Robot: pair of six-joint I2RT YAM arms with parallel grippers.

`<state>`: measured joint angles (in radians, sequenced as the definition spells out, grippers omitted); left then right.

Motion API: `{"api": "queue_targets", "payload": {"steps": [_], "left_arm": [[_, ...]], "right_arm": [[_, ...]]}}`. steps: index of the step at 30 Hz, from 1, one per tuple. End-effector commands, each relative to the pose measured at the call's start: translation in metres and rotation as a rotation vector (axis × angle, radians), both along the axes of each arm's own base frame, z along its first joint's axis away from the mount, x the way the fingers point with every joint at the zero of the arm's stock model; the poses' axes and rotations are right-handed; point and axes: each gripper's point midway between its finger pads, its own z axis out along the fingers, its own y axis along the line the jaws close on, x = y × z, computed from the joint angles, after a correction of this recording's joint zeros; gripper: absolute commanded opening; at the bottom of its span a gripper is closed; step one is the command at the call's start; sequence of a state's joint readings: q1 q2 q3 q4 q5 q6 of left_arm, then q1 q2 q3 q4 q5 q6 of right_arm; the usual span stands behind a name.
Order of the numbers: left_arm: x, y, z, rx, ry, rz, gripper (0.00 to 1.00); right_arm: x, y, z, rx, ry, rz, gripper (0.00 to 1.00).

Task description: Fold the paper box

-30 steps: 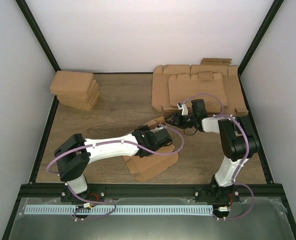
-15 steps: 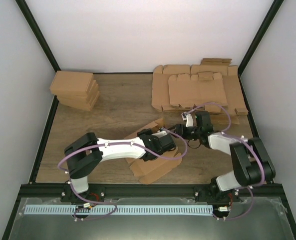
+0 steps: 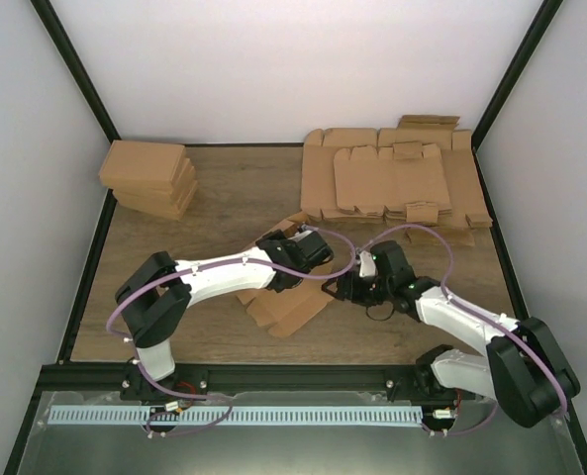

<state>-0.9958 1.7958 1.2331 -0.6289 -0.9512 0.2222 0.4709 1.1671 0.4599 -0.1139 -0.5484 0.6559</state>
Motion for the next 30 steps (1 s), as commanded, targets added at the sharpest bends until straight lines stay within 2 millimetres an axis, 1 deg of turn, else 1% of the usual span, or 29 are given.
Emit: {"api": "queue_targets", "payload": {"steps": [1, 4, 7, 8, 10, 12, 14, 16, 18, 20, 21, 24, 25, 27, 28, 30], "left_arm": [[0.004, 0.002, 0.010, -0.007, -0.002, 0.007, 0.05], [0.005, 0.003, 0.012, -0.014, -0.003, 0.010, 0.05], [0.005, 0.001, 0.015, -0.031, -0.001, 0.007, 0.05], [0.006, 0.001, 0.015, -0.031, -0.001, 0.009, 0.05], [0.006, 0.001, 0.016, -0.026, -0.002, 0.006, 0.05], [0.007, 0.001, 0.016, -0.027, -0.001, 0.003, 0.05], [0.011, 0.002, 0.014, -0.039, 0.015, 0.001, 0.05], [0.018, 0.004, 0.015, -0.059, 0.030, 0.009, 0.05], [0.028, 0.007, 0.016, -0.079, 0.038, 0.017, 0.05], [0.038, 0.008, 0.018, -0.088, 0.039, 0.018, 0.05], [0.044, 0.009, 0.019, -0.087, 0.039, 0.020, 0.05], [0.063, 0.006, 0.025, -0.084, 0.021, 0.032, 0.05], [0.071, 0.006, 0.027, -0.084, 0.016, 0.039, 0.05], [0.082, 0.004, 0.030, -0.091, 0.002, 0.039, 0.05], [0.086, 0.003, 0.030, -0.094, 0.001, 0.040, 0.04], [0.089, 0.004, 0.025, -0.086, 0.008, 0.040, 0.04]], "right_arm": [[-0.024, 0.004, -0.012, 0.004, 0.108, -0.049, 0.71], [-0.032, 0.006, -0.023, 0.016, 0.143, -0.057, 0.71], [-0.034, 0.014, -0.030, 0.056, 0.172, -0.047, 0.67], [-0.034, 0.019, -0.030, 0.067, 0.176, -0.037, 0.64], [-0.033, 0.029, -0.032, 0.081, 0.183, -0.016, 0.53], [-0.031, 0.041, -0.030, 0.093, 0.181, 0.003, 0.45], [-0.026, 0.053, -0.030, 0.104, 0.181, 0.016, 0.40], [-0.018, 0.063, -0.032, 0.111, 0.179, 0.024, 0.38], [-0.003, 0.072, -0.035, 0.107, 0.161, 0.018, 0.36], [0.014, 0.082, -0.039, 0.099, 0.142, 0.011, 0.29], [0.025, 0.090, -0.038, 0.111, 0.114, 0.012, 0.26], [0.054, 0.106, -0.048, 0.103, 0.099, 0.008, 0.24], [0.067, 0.112, -0.047, 0.113, 0.087, 0.006, 0.23], [0.081, 0.116, -0.054, 0.122, 0.087, -0.005, 0.23], [0.087, 0.115, -0.059, 0.124, 0.088, -0.016, 0.23], [0.094, 0.112, -0.060, 0.125, 0.075, -0.029, 0.24]]}}
